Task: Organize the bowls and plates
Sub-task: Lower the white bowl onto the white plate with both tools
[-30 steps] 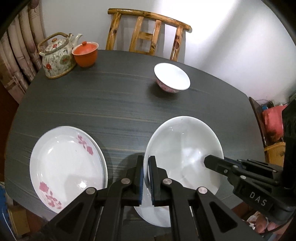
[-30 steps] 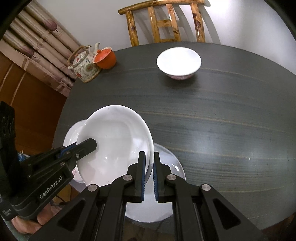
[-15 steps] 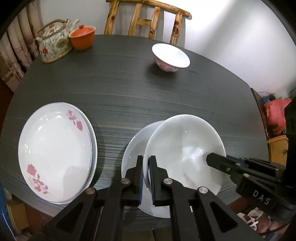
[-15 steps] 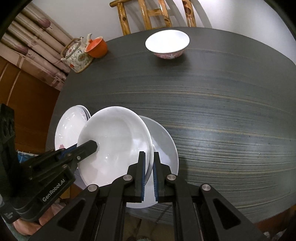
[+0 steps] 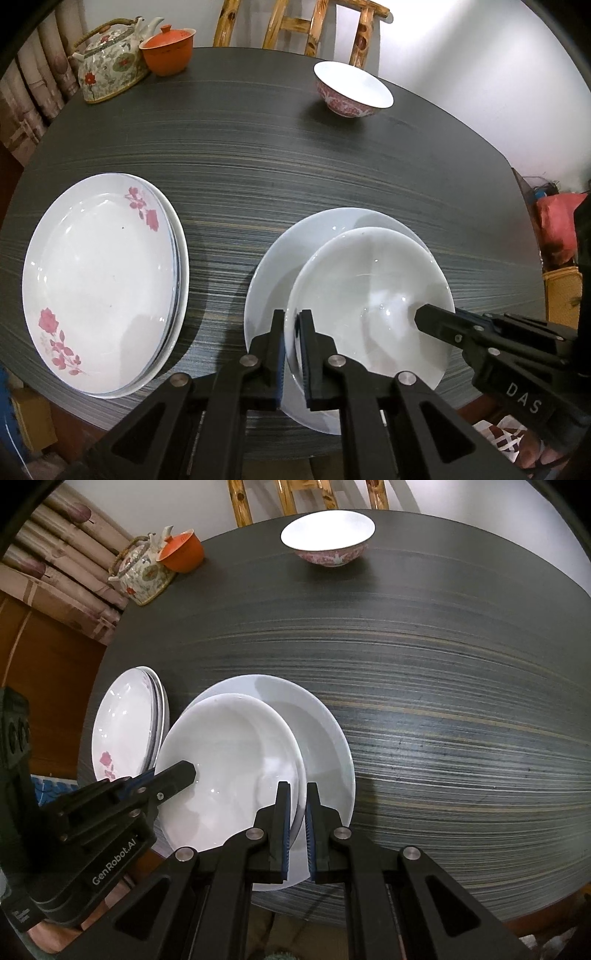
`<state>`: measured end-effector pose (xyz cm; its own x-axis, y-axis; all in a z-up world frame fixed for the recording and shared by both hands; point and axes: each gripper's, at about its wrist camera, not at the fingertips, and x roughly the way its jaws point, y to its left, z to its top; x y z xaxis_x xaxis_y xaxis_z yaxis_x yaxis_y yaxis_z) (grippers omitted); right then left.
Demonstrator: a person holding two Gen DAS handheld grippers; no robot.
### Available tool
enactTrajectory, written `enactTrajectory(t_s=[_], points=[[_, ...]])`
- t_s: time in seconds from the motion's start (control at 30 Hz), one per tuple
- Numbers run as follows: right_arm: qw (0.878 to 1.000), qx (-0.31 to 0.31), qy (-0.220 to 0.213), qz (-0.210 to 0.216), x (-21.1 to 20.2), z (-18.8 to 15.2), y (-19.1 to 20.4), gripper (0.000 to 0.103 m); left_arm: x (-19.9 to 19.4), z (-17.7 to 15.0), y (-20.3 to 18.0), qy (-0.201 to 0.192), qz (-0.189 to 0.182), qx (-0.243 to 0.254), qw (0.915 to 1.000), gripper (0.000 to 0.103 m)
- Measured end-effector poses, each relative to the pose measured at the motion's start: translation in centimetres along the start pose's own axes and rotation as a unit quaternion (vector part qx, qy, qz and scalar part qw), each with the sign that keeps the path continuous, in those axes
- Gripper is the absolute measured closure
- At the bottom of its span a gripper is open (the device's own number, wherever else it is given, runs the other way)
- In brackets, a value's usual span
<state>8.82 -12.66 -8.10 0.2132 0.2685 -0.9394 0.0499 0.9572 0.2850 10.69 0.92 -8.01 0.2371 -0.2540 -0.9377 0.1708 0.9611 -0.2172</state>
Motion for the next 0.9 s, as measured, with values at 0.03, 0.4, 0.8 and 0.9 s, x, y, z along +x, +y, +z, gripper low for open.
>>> enactTrajectory(t_s=[0.03,0.4,0.8,0.9], points=[[1.0,0.001,0.001,0.0,0.1,0.0,0.0,0.094,0.1,0.0,0.0,0.0,0.001,0.001,1.0,0.096],[1.0,0.007,0.006,-0.003,0.7,0.1,-0.6,0.094,0.9,-0.2,-0.4,0.007,0.011,0.008,0.9999,0.095],[1.0,0.009,0.006,-0.001,0.9,-0.3,-0.8,0.093,0.9,-0.3,-1.0,-0.001,0.022,0.015,0.9996,0.095],[1.0,0.013,0.005,0.0,0.9,-0.4,-0.8,0.093,0.9,-0.3,-1.1,-0.002,0.023,0.014,0.9996,0.095]])
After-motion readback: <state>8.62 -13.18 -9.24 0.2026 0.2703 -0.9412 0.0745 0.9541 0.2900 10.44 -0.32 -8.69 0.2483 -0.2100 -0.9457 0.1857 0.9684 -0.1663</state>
